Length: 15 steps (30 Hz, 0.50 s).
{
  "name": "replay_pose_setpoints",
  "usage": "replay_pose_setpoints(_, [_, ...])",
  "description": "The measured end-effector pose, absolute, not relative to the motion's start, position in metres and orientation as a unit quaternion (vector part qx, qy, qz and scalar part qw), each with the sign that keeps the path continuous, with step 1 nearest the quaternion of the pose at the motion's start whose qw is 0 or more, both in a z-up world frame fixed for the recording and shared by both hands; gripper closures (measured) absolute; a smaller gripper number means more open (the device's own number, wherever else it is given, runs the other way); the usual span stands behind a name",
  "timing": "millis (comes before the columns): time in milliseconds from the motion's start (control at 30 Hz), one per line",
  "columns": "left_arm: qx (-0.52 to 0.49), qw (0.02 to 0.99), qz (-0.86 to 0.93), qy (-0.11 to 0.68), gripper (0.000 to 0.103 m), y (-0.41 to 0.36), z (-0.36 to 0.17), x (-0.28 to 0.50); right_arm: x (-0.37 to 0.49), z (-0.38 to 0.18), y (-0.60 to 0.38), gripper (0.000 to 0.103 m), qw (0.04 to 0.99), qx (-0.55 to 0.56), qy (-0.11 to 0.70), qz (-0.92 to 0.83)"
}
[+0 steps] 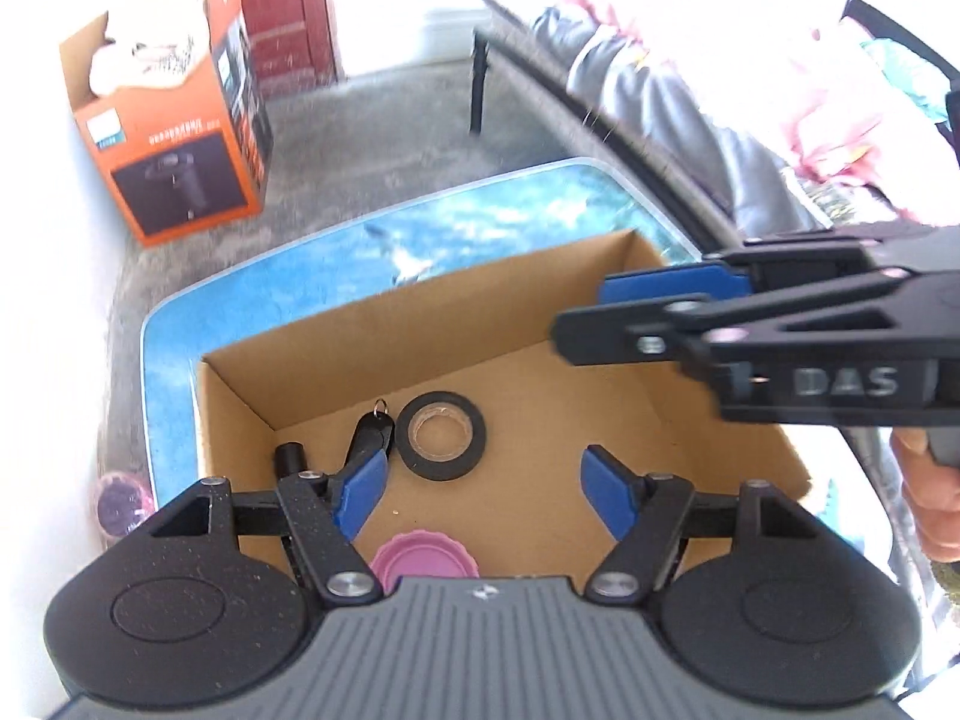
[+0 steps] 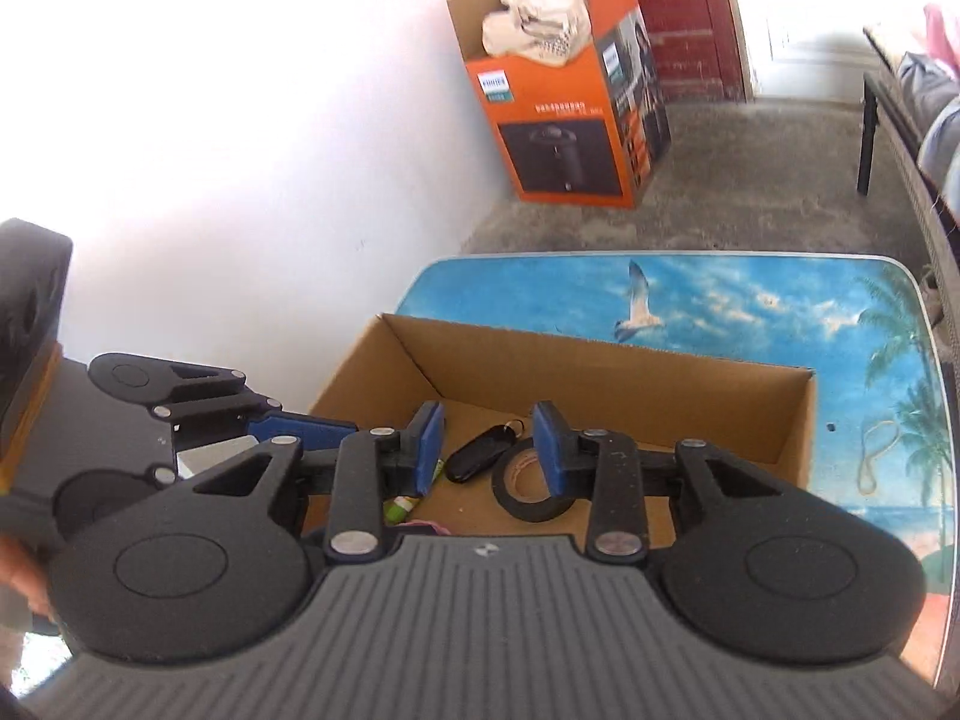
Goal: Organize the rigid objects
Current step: 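Lower the right gripper onto the white charger plug and close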
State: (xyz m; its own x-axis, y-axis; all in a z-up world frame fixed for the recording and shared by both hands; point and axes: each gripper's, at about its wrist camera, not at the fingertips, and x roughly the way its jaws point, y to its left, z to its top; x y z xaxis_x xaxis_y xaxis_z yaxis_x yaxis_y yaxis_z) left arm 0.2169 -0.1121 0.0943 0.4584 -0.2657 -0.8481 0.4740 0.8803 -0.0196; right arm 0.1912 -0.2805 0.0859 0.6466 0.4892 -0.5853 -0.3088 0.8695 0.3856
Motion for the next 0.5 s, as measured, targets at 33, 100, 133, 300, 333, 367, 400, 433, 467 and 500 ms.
replay_pose_setpoints(33, [0.106, 0.852, -0.223, 0.461, 0.029, -0.108, 0.102, 0.204, 0.174, 0.093, -0.288, 0.069, 0.904, 0.131, 0.341, 0.223])
replay_pose_setpoints(100, [0.094, 0.864, -0.230, 0.439, 0.028, -0.095, 0.116, 0.177, 0.137, 0.104, -0.298, 0.068, 0.913, 0.140, 0.312, 0.223])
replay_pose_setpoints(133, [0.089, 0.868, -0.233, 0.429, 0.027, -0.091, 0.120, 0.164, 0.121, 0.107, -0.301, 0.067, 0.916, 0.146, 0.301, 0.222])
replay_pose_setpoints(300, [0.063, 0.886, -0.241, 0.391, 0.021, -0.082, 0.114, 0.108, 0.048, 0.091, -0.310, 0.063, 0.922, 0.181, 0.272, 0.209])
replay_pose_setpoints(333, [0.064, 0.887, -0.239, 0.390, 0.021, -0.083, 0.107, 0.098, 0.033, 0.081, -0.309, 0.063, 0.920, 0.195, 0.271, 0.207])
replay_pose_setpoints(367, [0.068, 0.887, -0.235, 0.392, 0.021, -0.086, 0.096, 0.088, 0.024, 0.069, -0.310, 0.062, 0.916, 0.213, 0.274, 0.204])
replay_pose_setpoints(400, [0.072, 0.888, -0.229, 0.393, 0.021, -0.091, 0.084, 0.083, 0.019, 0.060, -0.311, 0.062, 0.911, 0.230, 0.278, 0.202])
replay_pose_setpoints(433, [0.076, 0.890, -0.224, 0.390, 0.021, -0.094, 0.074, 0.075, 0.014, 0.044, -0.312, 0.062, 0.903, 0.251, 0.285, 0.201])
replay_pose_setpoints(467, [0.081, 0.892, -0.222, 0.386, 0.021, -0.095, 0.064, 0.062, 0.012, 0.031, -0.312, 0.062, 0.896, 0.268, 0.293, 0.198])
replay_pose_setpoints(500, [0.082, 0.892, -0.223, 0.384, 0.021, -0.095, 0.055, 0.055, 0.011, 0.020, -0.312, 0.062, 0.890, 0.282, 0.301, 0.193])
